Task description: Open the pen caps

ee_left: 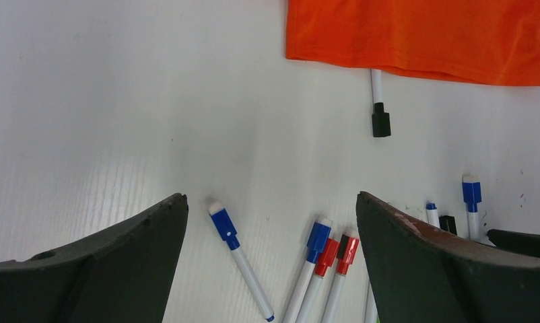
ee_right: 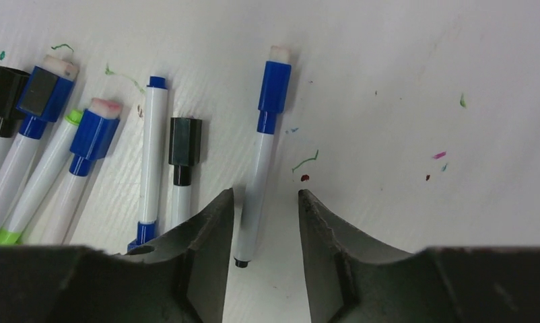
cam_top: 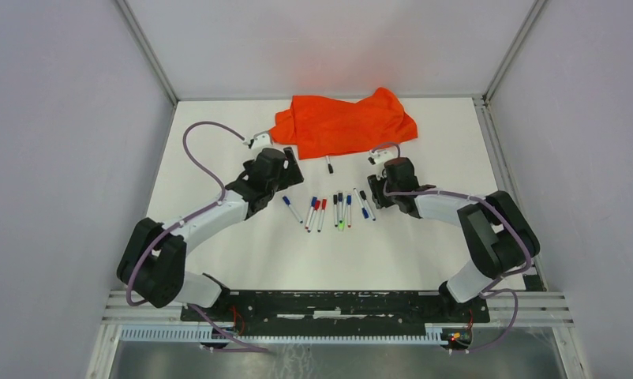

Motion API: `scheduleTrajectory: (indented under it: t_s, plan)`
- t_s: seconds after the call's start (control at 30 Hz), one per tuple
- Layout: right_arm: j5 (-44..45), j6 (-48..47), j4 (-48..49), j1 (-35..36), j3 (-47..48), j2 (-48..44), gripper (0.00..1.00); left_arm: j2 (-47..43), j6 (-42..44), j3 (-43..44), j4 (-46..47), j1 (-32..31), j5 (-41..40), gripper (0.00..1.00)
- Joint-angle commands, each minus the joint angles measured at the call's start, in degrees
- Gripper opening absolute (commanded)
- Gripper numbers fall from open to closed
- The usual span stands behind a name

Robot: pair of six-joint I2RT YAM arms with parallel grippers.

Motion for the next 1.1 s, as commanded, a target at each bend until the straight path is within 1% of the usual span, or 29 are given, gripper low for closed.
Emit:
scheduleTrajectory:
  t_s: [0.0, 0.17, 0.2, 0.27, 0.3, 0.37, 0.47, 0.5, 0.57, 0.67, 0.83, 0.97, 1.07]
  plan:
    - [-0.4, -0.67, -1.94, 0.69, 3.51, 2.35, 0.42, 0.58, -2.07, 3.26, -0.73, -0.41, -1.69, 1.0]
    - [0.64, 0.69, -5.02, 0.8, 2.97, 3.14, 0.19, 0.08, -2.26, 4.34, -2.95, -0.4, -2.08, 1.0]
    - [0.74, 1.09, -5.07, 0.73, 2.39, 3.02, 0.12, -0.26, -2.26, 4.39, -3.28, -0.38, -2.14, 1.0]
    - [0.66, 1.41, -5.08, 0.77, 1.63, 2.79, 0.03, -0.94, -2.38, 4.27, -3.6, -0.38, -2.0, 1.0]
    - [0.41, 1.56, -5.07, 0.78, 1.26, 2.54, 0.0, -1.22, -2.53, 4.15, -3.63, -0.39, -1.59, 1.0]
    - [0.56, 1.59, -4.85, 0.72, 0.4, 1.04, 0.0, -1.68, -2.96, 4.01, -3.55, -0.39, -0.37, 1.0]
    - [-0.31, 1.37, -2.05, 0.74, -0.81, -2.47, 0.0, -1.84, -3.57, 3.96, -2.46, -0.38, 3.26, 1.0]
    - [-2.21, 1.26, -0.67, 0.82, -1.37, -4.06, 0.0, -2.01, -3.9, 3.85, -1.39, -0.42, 4.72, 1.0]
    - [-4.2, 1.19, 1.61, 1.1, -2.41, -7.24, 0.0, -2.34, -4.54, 3.04, 2.03, -0.39, 8.7, 1.0]
    - [-7.56, 2.28, 3.67, 1.75, -3.09, -10.91, 0.0, -1.95, -5.8, 2.15, 7.75, -0.45, 17.06, 1.0]
    - [-11.71, 4.65, 5.65, 3.72, -3.05, -12.86, 0.0, 1.18, -9.32, 2.01, 14.15, -1.45, 25.41, 1.0]
    - [-14.44, 8.3, 10.18, 5.78, -4.41, -13.17, 0.0, 3.95, -13.55, 0.56, 20.64, -2.62, 28.74, 1.0]
    - [-15.38, 10.89, 13.75, 7.57, -5.35, -13.26, 0.0, 7.1, -15.7, 0.62, 23.62, -3.63, 30.61, 0.99]
